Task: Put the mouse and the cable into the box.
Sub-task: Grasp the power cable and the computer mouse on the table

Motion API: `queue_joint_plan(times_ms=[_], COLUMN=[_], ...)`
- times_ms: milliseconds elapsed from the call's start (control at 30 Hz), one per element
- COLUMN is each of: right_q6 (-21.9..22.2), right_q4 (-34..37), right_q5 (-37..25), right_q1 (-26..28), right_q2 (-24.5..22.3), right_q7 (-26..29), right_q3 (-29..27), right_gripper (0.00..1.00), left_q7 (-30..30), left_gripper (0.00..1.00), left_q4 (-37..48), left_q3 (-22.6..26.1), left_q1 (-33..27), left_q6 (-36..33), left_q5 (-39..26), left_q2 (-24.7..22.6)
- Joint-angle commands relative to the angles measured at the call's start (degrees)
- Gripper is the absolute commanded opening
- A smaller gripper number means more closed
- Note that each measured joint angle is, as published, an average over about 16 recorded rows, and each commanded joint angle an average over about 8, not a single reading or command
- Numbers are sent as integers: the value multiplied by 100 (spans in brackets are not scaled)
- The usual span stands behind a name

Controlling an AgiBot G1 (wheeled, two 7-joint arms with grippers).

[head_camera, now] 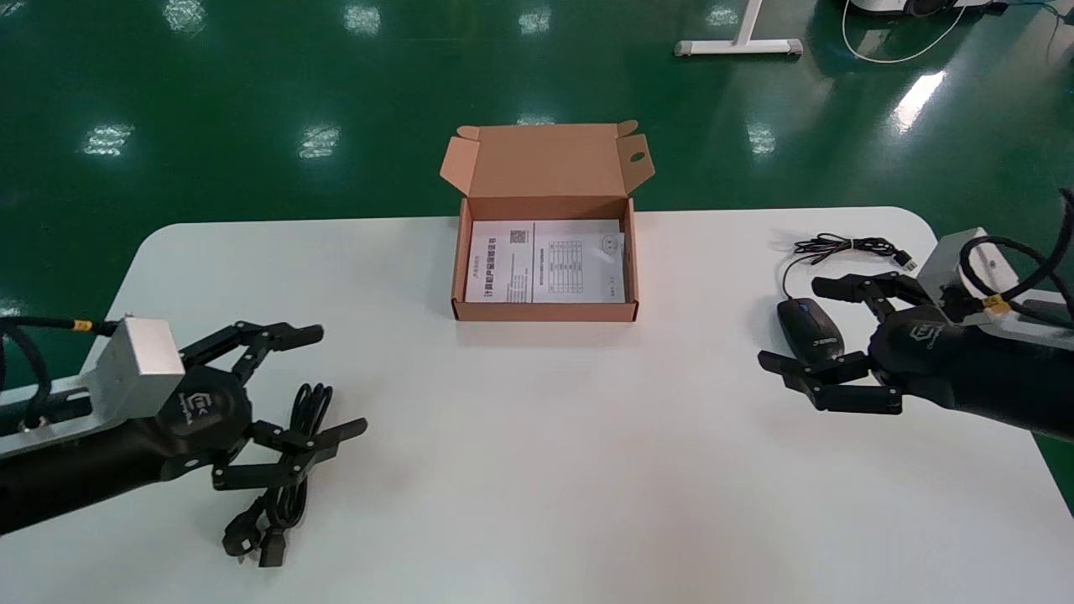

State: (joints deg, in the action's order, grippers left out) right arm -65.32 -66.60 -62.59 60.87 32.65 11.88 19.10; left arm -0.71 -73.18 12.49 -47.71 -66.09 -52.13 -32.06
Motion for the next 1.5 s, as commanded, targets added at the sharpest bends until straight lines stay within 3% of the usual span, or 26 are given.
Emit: queue_joint_plan(times_ms=[33,367,733,1200,1500], right_q6=[216,873,1074,1326,1606], right_q4=[68,523,906,1748,2218], right_q5=[-201,-793,-685,-722,-716], right_q1=[-14,-102,-320,-410,-321], right_q2=[-17,208,414,565,917], right_q7=[103,122,-696,-1315,-1530], right_q3=[51,248,102,10,-23], right_gripper=[100,100,100,100,100], left_q7=[142,493,1161,1161,1301], left_gripper=[100,100,100,100,100], left_q4=[60,-63,-331,-406,-433], left_q3=[-79,-434,-768,-770,-752], left_q1=[274,1446,2575,2903,3064], left_q6=[196,1029,2311,2598,2815], left_q5=[-28,23,-295,-299,-413], left_q2=[68,219,-19,-211,-355])
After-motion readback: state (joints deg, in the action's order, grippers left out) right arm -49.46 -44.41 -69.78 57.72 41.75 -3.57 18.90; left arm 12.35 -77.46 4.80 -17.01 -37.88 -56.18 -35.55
